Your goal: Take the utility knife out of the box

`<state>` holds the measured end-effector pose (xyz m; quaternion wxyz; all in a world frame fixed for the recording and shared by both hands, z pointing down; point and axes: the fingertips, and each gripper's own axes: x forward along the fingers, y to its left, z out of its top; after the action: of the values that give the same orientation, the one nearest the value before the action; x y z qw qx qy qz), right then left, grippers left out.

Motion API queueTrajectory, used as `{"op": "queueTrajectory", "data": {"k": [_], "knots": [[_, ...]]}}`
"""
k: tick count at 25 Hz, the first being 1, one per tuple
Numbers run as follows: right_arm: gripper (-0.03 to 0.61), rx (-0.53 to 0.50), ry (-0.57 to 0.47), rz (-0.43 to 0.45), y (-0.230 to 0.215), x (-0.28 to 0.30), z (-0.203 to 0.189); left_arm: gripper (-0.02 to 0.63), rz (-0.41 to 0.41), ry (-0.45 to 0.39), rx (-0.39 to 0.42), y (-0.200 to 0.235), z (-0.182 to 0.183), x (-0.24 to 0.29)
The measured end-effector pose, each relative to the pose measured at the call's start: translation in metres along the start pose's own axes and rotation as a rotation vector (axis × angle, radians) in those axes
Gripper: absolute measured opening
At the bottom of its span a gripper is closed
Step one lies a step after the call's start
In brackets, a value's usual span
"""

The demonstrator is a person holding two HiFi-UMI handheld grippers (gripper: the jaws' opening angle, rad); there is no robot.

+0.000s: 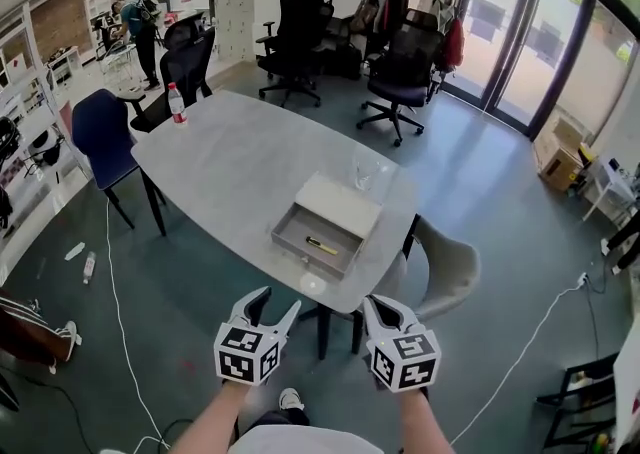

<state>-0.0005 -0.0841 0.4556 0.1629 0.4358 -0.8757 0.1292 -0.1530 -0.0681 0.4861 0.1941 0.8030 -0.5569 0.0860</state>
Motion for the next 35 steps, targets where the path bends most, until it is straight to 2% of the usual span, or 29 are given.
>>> {"op": "queueTrajectory", "data": {"k": [11,23,35], "knots": [[0.005,0.001,-0.015,-0.037,0.001,0.041,0.021,0.233,-0.051,0.018,0.021,0.039,0.016,0.030],[0.005,0.018,-0.032,-0.077,-0.017,0.057,0.026,0.233,-0.120,0.066,0.098,0.038,0.021,0.066],[0.005,0.029,-0.039,-0.043,-0.052,0.095,0.033,0.233,-0.138,0.133,0.185,0.040,0.025,0.127]]}}
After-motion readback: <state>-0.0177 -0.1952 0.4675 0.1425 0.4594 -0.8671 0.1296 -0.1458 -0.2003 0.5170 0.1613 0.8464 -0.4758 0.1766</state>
